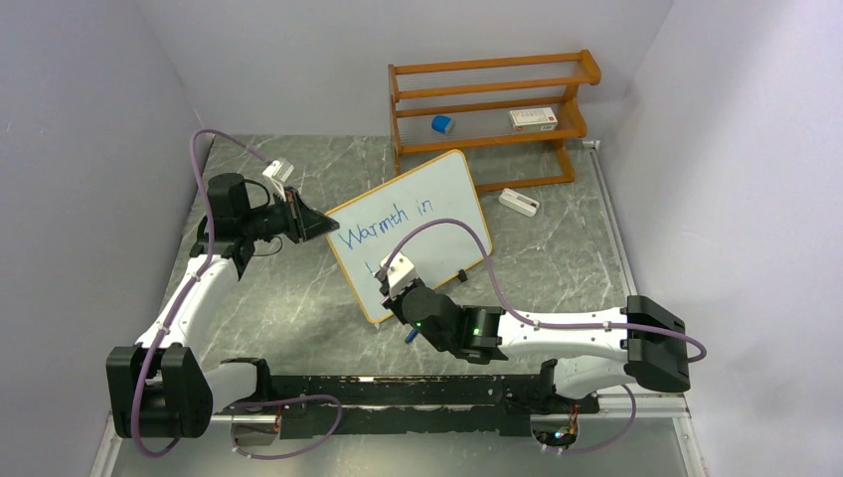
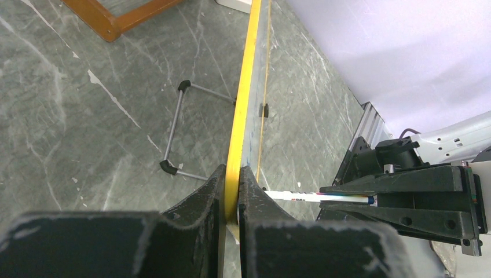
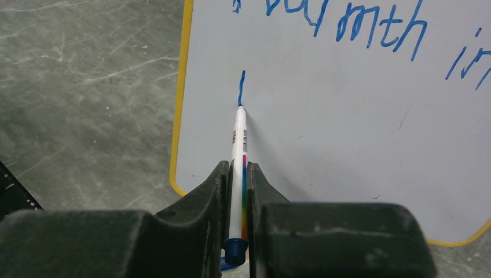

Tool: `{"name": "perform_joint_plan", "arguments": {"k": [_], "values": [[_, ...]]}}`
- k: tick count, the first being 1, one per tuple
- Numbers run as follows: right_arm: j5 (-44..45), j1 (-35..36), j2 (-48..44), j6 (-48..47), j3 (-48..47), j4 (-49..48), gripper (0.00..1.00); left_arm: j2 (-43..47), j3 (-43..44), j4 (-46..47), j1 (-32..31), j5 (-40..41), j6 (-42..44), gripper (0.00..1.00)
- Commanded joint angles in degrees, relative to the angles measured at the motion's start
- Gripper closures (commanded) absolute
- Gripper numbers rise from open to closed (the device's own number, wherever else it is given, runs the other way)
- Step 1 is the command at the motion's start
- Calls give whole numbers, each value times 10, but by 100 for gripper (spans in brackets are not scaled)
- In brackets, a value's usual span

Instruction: Write a sentence on the whiteboard

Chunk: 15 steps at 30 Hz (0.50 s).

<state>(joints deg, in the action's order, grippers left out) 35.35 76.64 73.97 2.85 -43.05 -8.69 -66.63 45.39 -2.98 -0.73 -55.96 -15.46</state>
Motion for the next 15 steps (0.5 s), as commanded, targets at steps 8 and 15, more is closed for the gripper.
{"name": "perform_joint_plan", "arguments": {"k": [8,15], "values": [[16,-16,7,-22,-18,-26,100,-1,-7,-20,6,46,23,95],[13,-24,9,-24,-21,-32,100,-2,-7,-20,6,45,23,95]]}}
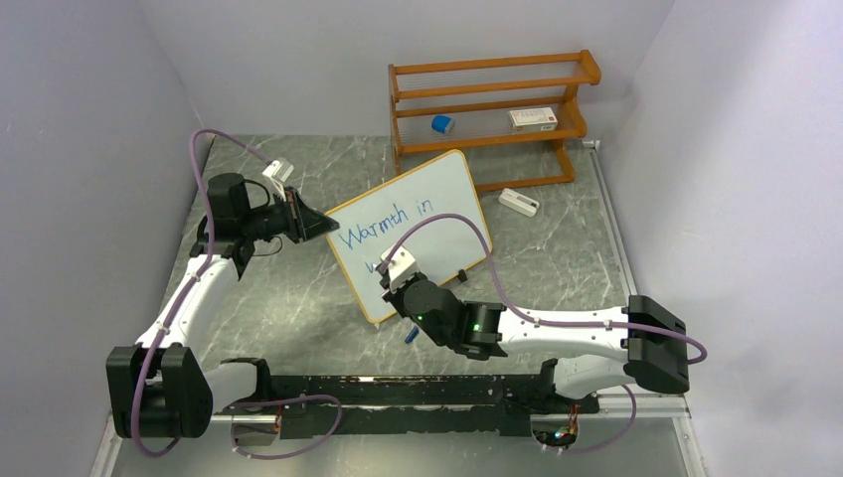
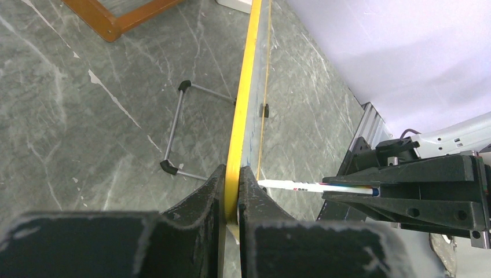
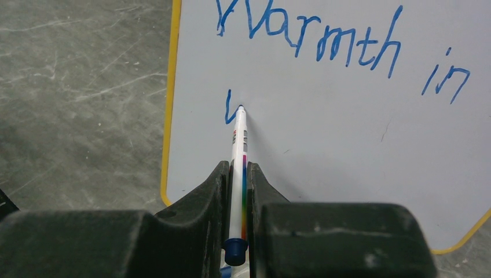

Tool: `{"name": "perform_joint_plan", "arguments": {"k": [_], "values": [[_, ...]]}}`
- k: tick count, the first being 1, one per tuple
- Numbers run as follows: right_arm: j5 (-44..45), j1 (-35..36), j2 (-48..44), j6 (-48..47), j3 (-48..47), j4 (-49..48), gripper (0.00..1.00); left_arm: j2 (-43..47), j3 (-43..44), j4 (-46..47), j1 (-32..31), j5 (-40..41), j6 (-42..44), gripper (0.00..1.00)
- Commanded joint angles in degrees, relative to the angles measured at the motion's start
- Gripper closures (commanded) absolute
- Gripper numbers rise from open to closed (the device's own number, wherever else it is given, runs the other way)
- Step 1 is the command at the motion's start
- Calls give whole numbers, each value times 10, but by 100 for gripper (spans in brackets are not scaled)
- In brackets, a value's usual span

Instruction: Write a sentence on the whiteboard

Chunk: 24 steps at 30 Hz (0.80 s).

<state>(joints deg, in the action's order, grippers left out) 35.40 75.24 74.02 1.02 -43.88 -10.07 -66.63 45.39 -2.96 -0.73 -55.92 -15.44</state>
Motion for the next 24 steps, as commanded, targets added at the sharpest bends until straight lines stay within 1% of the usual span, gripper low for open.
{"name": "perform_joint_plan", "arguments": {"k": [1,24], "values": [[13,-11,9,-6,-14,-17,100,-2,-7,-20,6,44,22,95],[4,-22,8,-21,-18,-30,100,-4,-6,-23,6,47,24,95]]}}
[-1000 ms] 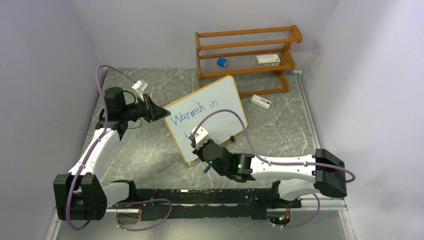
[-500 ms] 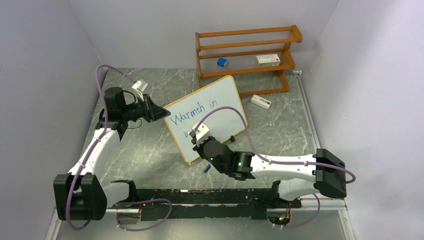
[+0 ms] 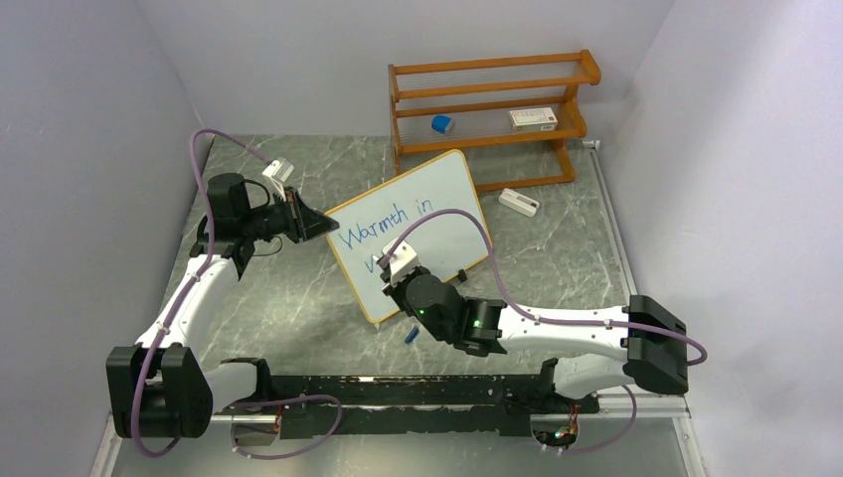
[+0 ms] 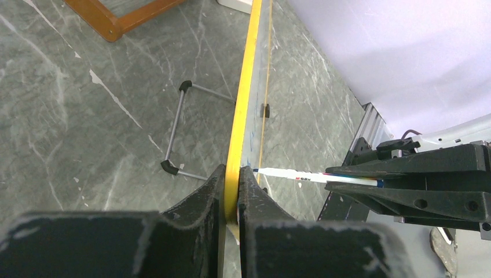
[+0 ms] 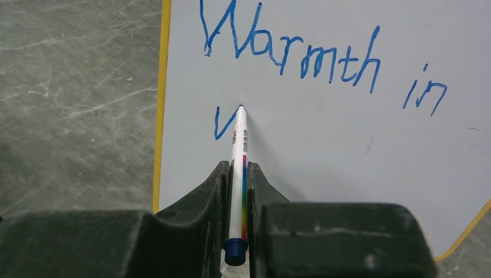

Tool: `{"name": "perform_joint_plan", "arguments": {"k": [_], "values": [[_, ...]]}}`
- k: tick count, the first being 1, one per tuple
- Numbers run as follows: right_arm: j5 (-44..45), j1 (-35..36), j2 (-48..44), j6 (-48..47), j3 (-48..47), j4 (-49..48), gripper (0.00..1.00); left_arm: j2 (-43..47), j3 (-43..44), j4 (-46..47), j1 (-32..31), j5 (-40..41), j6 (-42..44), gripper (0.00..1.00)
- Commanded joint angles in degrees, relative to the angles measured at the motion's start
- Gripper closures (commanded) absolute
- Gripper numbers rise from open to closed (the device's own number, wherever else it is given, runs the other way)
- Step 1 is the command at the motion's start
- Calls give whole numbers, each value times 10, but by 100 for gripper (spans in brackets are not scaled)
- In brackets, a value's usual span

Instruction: Write a sentence on the whiteboard

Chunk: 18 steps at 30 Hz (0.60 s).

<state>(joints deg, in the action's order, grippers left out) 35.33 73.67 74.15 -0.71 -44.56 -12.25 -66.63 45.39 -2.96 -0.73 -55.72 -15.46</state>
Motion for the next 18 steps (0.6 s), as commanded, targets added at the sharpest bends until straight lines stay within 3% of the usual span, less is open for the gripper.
{"name": "perform_joint_plan", "arguments": {"k": [1,18], "values": [[3,-7,5,-2,-10,-7,100,-4,-6,-22,6,46,24,95],[-14,-6,-67,34,34,41,100,-4,-5,-25,6,53,25,95]]}}
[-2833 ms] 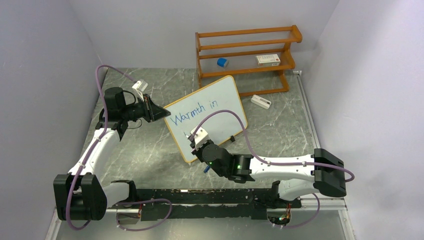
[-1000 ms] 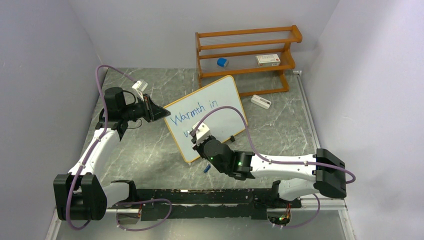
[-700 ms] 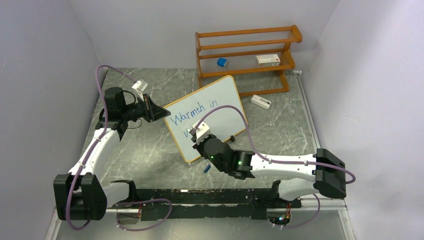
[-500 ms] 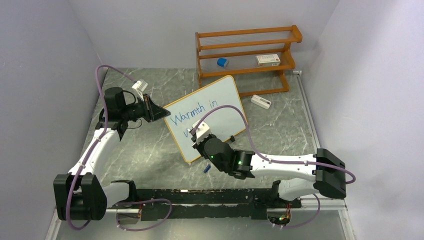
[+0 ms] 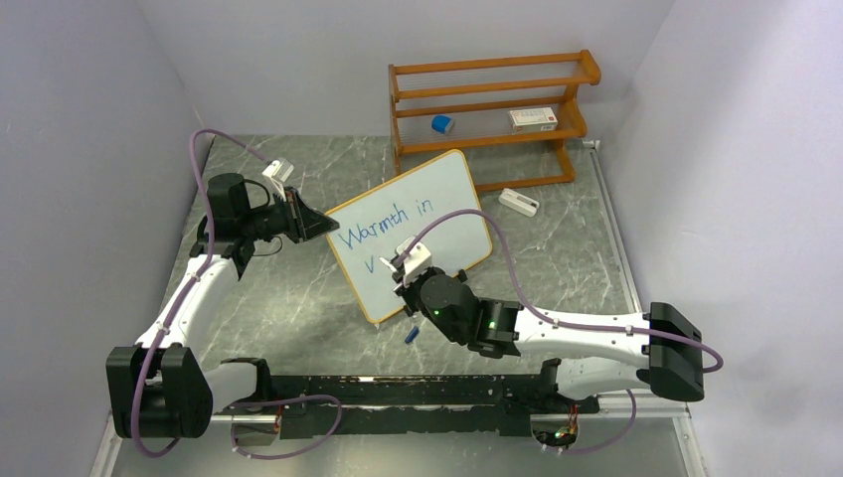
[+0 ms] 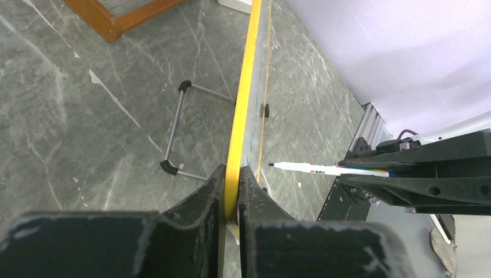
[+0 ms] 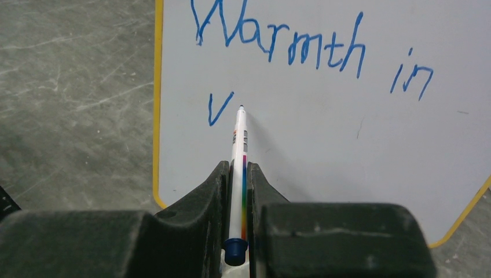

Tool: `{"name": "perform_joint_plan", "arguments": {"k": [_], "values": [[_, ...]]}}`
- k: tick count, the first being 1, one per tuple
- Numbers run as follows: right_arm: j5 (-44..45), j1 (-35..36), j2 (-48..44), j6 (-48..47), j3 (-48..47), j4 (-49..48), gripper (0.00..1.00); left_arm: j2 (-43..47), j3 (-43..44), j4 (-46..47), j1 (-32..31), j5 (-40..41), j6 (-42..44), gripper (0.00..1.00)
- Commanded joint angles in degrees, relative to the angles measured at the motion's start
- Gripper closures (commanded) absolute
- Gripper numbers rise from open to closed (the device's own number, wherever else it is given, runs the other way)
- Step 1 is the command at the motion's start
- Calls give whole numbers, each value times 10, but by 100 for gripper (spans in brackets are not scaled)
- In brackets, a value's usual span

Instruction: Write a sentence on the whiteboard

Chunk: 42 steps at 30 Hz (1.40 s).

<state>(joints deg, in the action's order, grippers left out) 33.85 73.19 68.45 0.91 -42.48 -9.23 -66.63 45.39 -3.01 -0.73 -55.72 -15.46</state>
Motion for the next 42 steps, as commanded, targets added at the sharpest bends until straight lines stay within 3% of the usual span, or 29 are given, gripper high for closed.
{"name": "perform_joint_plan", "arguments": {"k": [1,42], "values": [[1,-1,-11,19,14,11,100,-4,-5,-24,6,53,25,95],[1,-1,3,20,28,-39,100,-6,-6,-23,6,54,23,95]]}}
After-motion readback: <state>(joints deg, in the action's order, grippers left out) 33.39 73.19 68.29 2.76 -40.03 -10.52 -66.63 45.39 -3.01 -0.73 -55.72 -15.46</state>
